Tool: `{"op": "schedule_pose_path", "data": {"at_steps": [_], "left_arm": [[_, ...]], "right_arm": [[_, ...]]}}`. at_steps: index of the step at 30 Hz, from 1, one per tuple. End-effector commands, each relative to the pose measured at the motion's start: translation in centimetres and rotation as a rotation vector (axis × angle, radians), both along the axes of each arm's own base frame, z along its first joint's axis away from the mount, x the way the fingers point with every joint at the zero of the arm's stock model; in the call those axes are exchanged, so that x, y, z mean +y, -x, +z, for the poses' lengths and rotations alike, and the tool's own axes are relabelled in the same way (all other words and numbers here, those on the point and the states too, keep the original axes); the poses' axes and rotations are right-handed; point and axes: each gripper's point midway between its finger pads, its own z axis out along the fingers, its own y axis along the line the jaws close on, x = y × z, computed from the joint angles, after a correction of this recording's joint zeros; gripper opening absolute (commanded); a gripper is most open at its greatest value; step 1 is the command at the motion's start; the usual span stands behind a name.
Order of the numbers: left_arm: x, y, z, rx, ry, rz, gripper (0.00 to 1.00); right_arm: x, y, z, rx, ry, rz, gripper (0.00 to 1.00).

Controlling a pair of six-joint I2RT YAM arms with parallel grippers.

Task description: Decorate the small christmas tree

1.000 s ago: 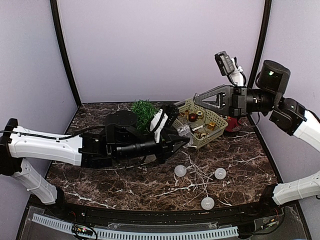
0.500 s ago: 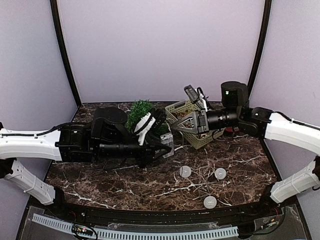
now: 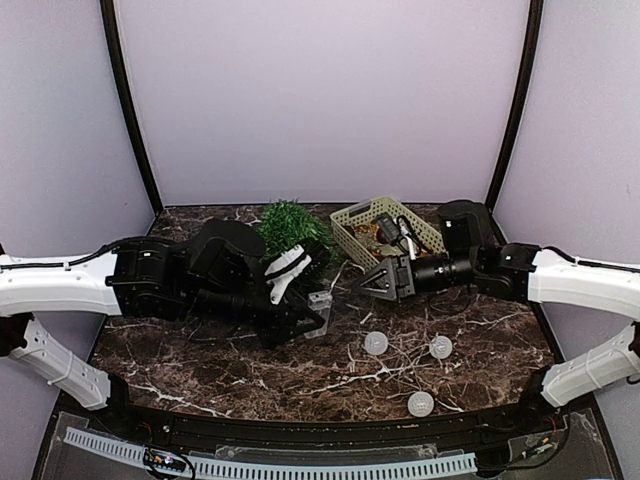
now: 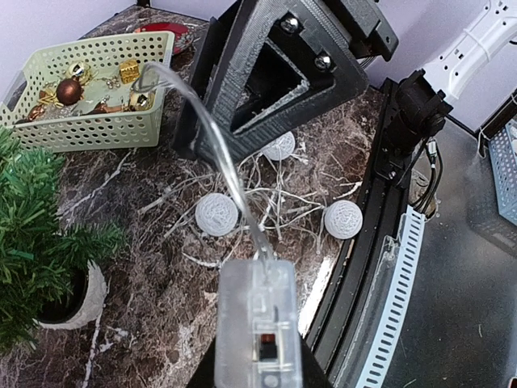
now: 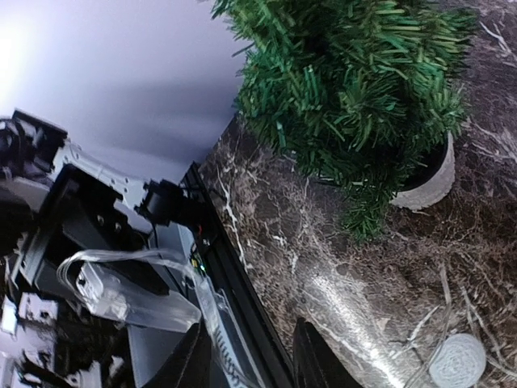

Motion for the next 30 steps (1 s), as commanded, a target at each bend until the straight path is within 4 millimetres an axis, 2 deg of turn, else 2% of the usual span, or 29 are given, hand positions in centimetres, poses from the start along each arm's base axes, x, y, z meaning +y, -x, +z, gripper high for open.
{"op": "schedule_pose_path", "data": {"at_steps": [1,4,8,11,15,19,21,28,30], "left_arm": [[-0.3,0.9,1.2,0.017,-0.016,-0.046,0.12],[-0.6,1.2,1.1,0.009,-0.014,-0.064,0.12],[-1.5,2.0,0.7,0.014,-0.009,-0.117,0.12],[-1.8,2.5,0.5,0.01,-0.009,-0.149,0.12],[-2.1,3.1,0.0,0.02,-0.025,-0.193,0.12],[-2.2,3.9,-0.6,0.044,-0.043,-0.239,0.12],[-2.1,4.3,-0.7,0.056,-0.054,-0.256,0.12],[-2.5,5.2,-0.8,0.091,-0.053,-0.306,0.12],[-2.8,5.8,-0.4,0.116,-0.031,-0.328,0.12]], "right_arm": [[-0.8,-0.2,2.3,-0.063,-0.044,-0.056,0.55],[-1.8,-0.1,3.3,-0.098,-0.025,-0.085,0.7],[-3.8,-0.4,4.2,-0.147,0.023,-0.159,0.79],[-4.4,0.0,3.8,-0.128,0.044,-0.166,0.8],[-4.1,1.3,4.0,-0.102,0.012,-0.122,0.81],[-3.3,2.4,3.9,-0.095,-0.006,-0.068,0.81],[-2.6,3.0,4.4,-0.098,-0.034,-0.035,0.81],[-2.7,2.2,6.0,-0.19,-0.028,-0.066,0.84],[-2.0,2.3,6.3,-0.2,-0.047,-0.028,0.85]]}}
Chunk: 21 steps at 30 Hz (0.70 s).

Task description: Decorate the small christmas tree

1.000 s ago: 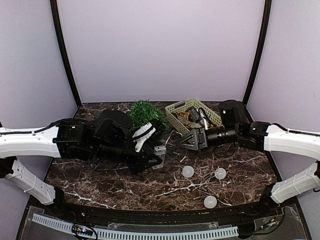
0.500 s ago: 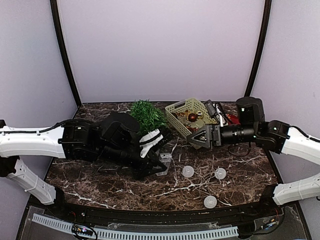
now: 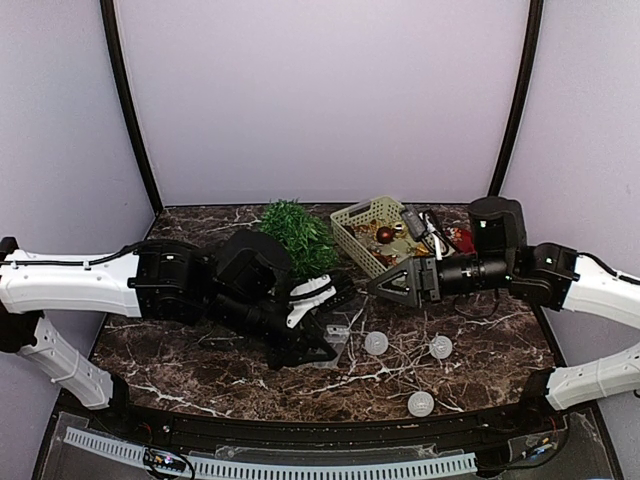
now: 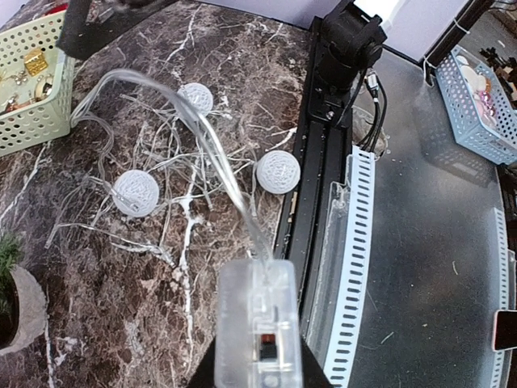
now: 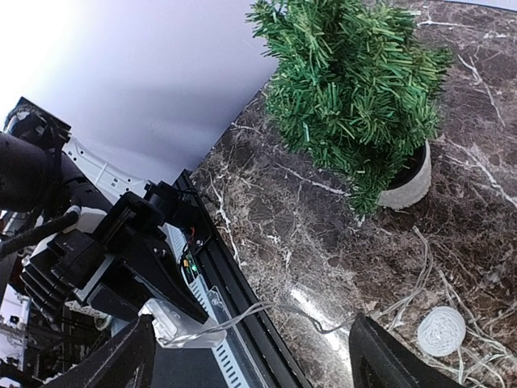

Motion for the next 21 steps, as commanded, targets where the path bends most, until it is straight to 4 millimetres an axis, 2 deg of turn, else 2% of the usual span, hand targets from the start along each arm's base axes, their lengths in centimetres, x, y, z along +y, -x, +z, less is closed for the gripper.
{"op": "schedule_pose_path", "data": {"at_steps": [1,5,9,15,21], "left_arm": [[-0.9,1.9,1.9,0.056,0.063,-0.085,0.12],[-1.2,2.6,2.3,0.087,0.079,-0.115,0.12],[-1.1,2.9,1.9,0.101,0.055,-0.135,0.12],[-1.0,2.6,1.2,0.099,0.008,-0.123,0.12],[-0.7,2.2,0.2,0.087,-0.034,-0.109,0.12]], "right_arm": [[1.6,0.1,3.1,-0.087,-0.076,0.076,0.84],[3.7,1.2,3.8,-0.061,-0.094,0.221,0.79],[4.3,2.4,3.3,-0.04,-0.074,0.333,0.76],[3.8,4.8,0.1,0.07,0.025,0.421,0.58],[3.4,6.9,-0.7,0.118,0.037,0.455,0.48]]}}
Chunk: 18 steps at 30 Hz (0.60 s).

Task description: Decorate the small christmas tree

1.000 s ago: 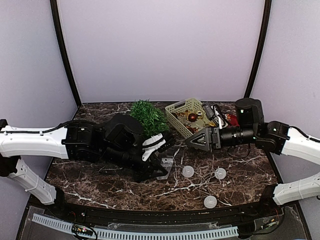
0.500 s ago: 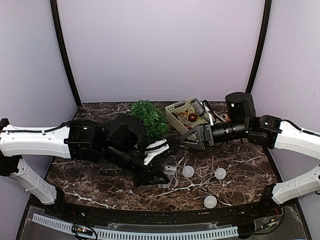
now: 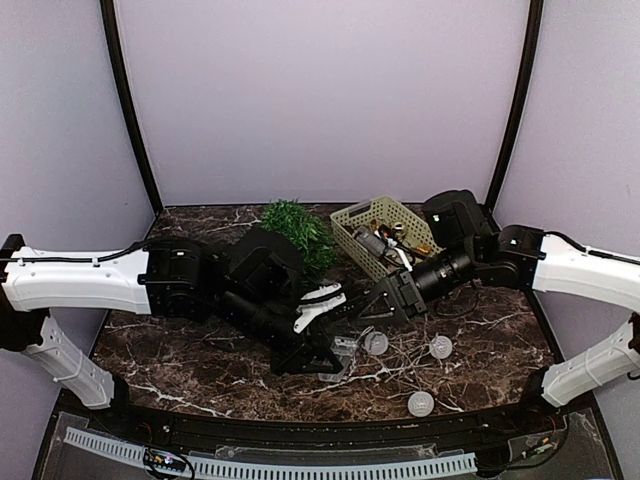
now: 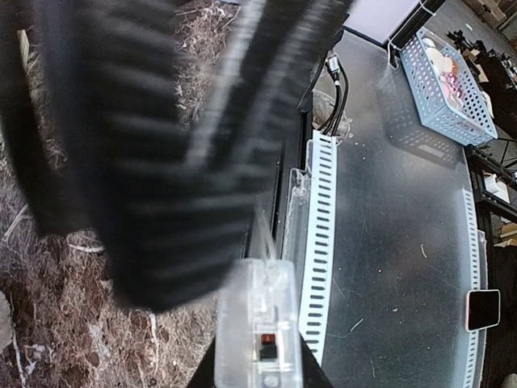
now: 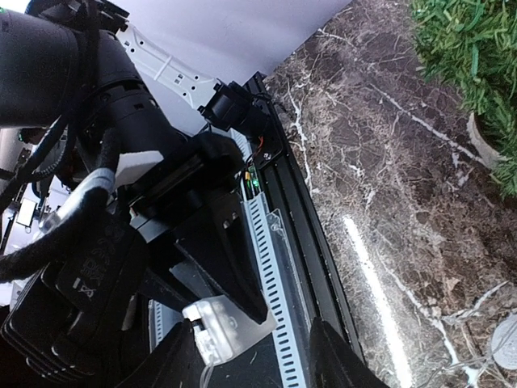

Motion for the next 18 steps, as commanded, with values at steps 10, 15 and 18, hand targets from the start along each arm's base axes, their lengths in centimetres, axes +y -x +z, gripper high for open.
{"op": "schedule_pose_path", "data": {"at_steps": [10,15,18], "left_arm": [[0.3,-0.2,-0.6,-0.015,-0.06,0.002,0.12],[0.4,-0.3,-0.8,-0.018,-0.07,0.005,0.12],[0.4,-0.3,-0.8,-0.016,-0.067,0.004,0.12]], "right_arm": [[-0.2,4.1,-1.7,0.031,0.086,0.099,0.29],[-0.1,4.1,-2.7,0.026,0.125,0.093,0.19],[0.0,4.1,-3.0,0.02,0.138,0.086,0.15]]}}
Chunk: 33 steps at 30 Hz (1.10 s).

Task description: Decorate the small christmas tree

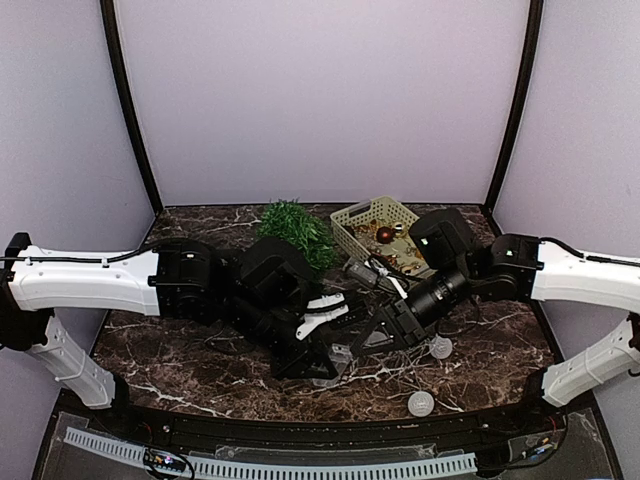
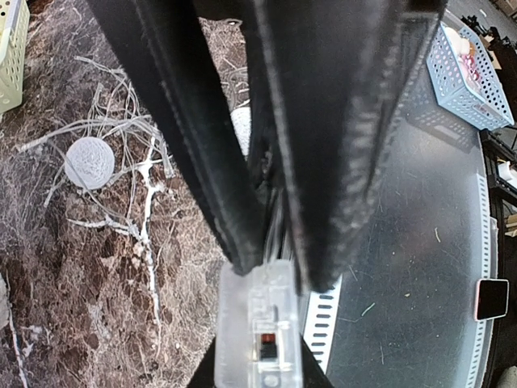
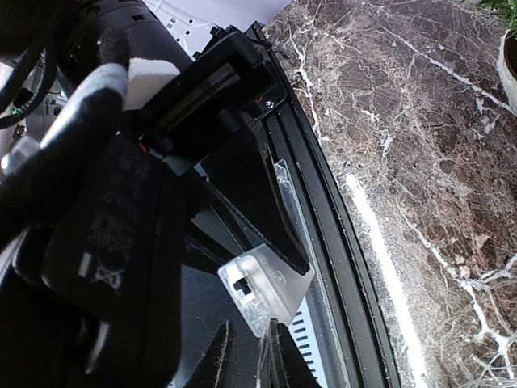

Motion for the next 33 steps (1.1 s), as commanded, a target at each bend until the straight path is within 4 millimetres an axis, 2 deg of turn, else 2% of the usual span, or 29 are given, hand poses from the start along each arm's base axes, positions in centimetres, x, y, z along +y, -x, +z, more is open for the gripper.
{"op": "schedule_pose_path", "data": {"at_steps": [1,8,10,12,13,14,16,18,20,26,33], "left_arm": [[-0.2,0.0,1.2,-0.019,0.025,-0.008,0.12],[-0.1,0.0,1.3,-0.024,0.032,-0.006,0.12],[-0.1,0.0,1.5,-0.023,0.036,-0.006,0.12],[-0.1,-0.2,1.5,-0.027,0.036,0.007,0.15],[0.0,-0.6,1.5,-0.04,0.032,0.024,0.22],[0.1,-0.8,1.6,-0.044,0.034,0.042,0.26],[0.5,-1.7,1.6,-0.071,0.027,0.099,0.48],[1.1,-2.8,1.8,-0.091,0.021,0.164,0.61],[1.7,-3.7,1.8,-0.085,0.02,0.22,0.69],[4.2,-6.5,2.3,-0.039,0.062,0.389,0.73],[8.7,-10.2,2.9,0.008,0.125,0.643,0.74]], "right_arm": [[0.3,0.1,-0.5,-0.023,0.028,-0.007,0.13],[0.9,-0.2,-0.4,-0.029,0.012,-0.025,0.0],[1.0,-0.3,-0.2,-0.031,0.003,-0.032,0.0],[1.0,-0.8,0.1,-0.051,-0.008,-0.064,0.0],[0.9,-1.2,0.2,-0.061,-0.006,-0.091,0.0],[0.8,-1.9,0.2,-0.076,0.005,-0.133,0.0],[0.3,-3.5,-0.2,-0.112,0.037,-0.228,0.0],[-0.5,-5.1,-1.0,-0.125,0.078,-0.325,0.0],[-1.1,-6.4,-1.7,-0.108,0.091,-0.405,0.0],[-2.3,-10.2,-2.8,-0.006,-0.013,-0.646,0.0],[-2.5,-14.5,-1.6,0.054,-0.158,-0.915,0.0]]}}
